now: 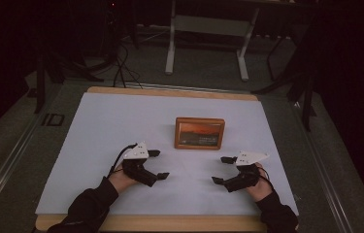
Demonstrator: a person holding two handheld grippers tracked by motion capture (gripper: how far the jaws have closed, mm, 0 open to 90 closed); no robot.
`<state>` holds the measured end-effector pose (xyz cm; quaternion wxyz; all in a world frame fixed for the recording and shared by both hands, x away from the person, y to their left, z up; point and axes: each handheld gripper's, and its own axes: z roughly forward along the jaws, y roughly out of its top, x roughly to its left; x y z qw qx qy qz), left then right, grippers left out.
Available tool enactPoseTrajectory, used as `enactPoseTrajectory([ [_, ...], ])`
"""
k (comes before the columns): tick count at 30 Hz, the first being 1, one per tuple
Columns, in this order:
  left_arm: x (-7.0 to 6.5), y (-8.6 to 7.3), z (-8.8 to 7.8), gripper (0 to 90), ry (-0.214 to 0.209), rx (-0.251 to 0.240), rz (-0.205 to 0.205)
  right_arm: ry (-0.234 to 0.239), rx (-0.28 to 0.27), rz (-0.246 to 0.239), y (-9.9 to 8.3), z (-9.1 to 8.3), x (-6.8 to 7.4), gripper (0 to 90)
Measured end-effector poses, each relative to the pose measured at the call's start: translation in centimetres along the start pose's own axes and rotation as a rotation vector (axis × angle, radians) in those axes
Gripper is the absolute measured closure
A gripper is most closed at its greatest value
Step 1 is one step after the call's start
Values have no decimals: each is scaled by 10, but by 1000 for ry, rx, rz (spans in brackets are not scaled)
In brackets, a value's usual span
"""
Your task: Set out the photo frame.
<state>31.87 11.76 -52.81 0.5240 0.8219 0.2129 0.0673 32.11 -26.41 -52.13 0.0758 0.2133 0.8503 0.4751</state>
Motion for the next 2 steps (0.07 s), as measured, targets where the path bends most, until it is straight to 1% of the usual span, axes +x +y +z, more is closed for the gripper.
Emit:
enactPoseTrajectory([
  [2, 0, 0, 0, 84, -3, -1, 1, 1, -1, -3, 0, 0, 0, 125],
])
